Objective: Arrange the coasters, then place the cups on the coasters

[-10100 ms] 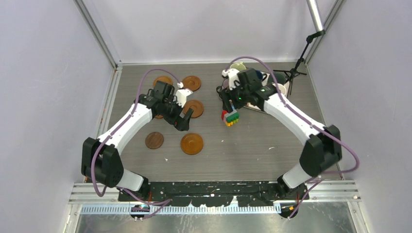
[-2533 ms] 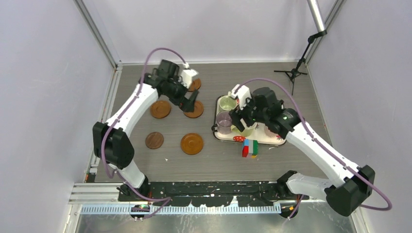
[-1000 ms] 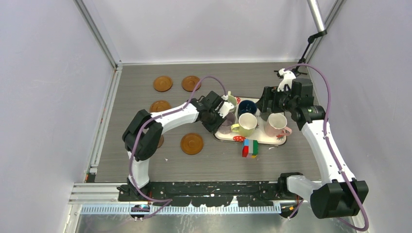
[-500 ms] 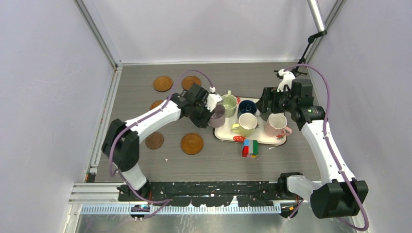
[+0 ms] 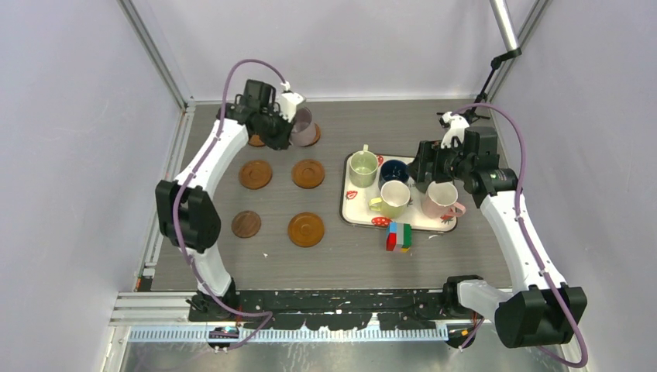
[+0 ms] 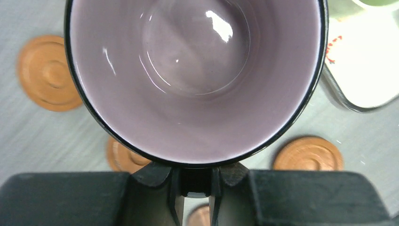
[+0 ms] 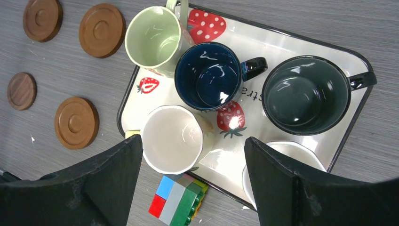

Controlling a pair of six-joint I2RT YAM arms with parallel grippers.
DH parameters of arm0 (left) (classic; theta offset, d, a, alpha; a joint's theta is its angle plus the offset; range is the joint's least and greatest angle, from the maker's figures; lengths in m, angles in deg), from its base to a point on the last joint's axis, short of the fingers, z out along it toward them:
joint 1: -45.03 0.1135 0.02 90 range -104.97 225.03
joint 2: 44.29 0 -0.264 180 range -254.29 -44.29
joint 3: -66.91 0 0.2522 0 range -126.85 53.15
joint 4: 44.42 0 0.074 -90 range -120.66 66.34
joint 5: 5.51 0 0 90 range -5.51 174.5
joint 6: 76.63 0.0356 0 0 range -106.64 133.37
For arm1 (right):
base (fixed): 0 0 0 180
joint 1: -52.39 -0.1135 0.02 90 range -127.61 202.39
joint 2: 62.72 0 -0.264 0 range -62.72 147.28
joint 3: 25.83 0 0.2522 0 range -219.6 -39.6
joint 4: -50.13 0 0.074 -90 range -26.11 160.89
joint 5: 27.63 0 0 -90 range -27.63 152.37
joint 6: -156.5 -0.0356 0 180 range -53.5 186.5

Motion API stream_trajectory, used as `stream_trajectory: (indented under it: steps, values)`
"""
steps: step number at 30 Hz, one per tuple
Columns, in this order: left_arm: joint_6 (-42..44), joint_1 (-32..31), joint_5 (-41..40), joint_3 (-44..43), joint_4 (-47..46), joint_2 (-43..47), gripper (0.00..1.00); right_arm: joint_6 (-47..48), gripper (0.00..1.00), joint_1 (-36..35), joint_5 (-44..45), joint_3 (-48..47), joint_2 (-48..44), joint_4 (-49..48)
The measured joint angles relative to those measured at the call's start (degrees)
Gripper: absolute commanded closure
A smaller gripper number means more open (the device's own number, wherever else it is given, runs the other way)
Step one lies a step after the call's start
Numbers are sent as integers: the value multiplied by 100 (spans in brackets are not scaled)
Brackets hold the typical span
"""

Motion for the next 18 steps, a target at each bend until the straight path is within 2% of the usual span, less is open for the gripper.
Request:
stream_trajectory:
  steps: [7,18]
  values:
    - [376,505,20,-1193,116,-1132,100,85,16,0,-24,-2,101,122]
    - [498,546,4,-2743,424,-2975,100,146,16,0,-105,-2,184,181]
